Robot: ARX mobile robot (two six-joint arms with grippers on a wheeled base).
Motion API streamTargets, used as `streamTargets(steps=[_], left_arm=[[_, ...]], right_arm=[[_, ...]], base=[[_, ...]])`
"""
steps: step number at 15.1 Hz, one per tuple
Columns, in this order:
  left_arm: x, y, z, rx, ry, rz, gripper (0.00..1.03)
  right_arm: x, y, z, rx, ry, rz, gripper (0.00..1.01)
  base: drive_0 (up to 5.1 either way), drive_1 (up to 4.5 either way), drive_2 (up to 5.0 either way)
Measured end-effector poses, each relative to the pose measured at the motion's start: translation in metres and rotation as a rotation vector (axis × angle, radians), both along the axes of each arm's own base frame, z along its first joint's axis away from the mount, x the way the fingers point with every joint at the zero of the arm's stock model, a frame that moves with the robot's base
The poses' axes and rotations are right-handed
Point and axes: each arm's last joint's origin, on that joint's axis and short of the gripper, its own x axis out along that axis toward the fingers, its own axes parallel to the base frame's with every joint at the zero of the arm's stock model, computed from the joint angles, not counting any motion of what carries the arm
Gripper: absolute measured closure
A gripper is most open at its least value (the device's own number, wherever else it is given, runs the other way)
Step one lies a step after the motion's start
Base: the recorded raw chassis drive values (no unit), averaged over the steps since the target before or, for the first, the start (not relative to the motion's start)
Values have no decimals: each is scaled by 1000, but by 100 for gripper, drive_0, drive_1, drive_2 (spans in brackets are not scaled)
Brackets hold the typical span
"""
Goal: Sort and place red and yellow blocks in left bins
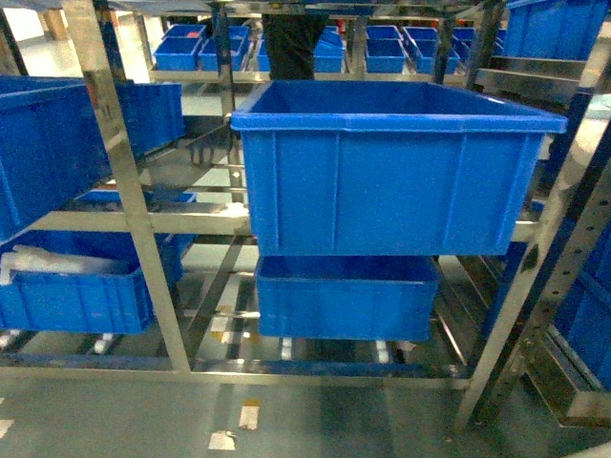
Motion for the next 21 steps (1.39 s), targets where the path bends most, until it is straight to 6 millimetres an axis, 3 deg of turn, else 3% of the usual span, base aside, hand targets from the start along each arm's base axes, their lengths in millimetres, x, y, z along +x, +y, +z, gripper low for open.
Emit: streamTargets(steps=[13, 16, 21], left_arm=[[0, 0, 0, 0, 2, 1, 77], [0, 0, 0, 0, -4, 1, 77], [0, 1, 0, 2, 3, 5, 77]], right_arm=[[0, 0, 0, 1, 1, 1, 73], [0, 0, 0, 1, -3, 2, 73], [0, 0, 0, 3, 1, 6, 73]], base=[[0, 0, 0], [-330, 342, -5], [0, 0, 0]])
